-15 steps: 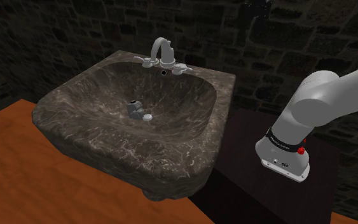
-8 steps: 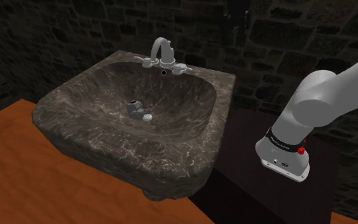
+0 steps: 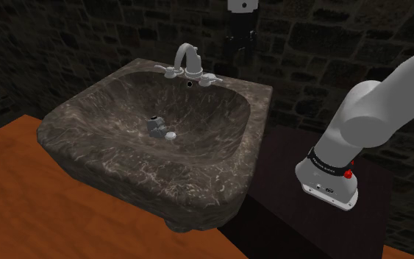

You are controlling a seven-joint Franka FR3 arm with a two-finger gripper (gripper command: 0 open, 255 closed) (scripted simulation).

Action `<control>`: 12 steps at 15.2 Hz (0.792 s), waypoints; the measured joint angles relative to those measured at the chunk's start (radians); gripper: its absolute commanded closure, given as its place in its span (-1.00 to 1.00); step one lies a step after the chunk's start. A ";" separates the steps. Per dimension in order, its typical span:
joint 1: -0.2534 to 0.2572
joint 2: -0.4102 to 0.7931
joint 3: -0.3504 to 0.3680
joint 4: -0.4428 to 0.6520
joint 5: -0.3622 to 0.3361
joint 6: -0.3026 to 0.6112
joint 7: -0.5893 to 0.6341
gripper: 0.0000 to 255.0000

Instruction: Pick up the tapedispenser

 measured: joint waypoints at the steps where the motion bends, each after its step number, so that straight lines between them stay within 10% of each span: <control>1: 0.006 0.038 0.006 0.016 0.007 0.018 0.002 -1.00; 12: 0.075 0.412 0.076 0.218 0.068 0.147 0.024 -1.00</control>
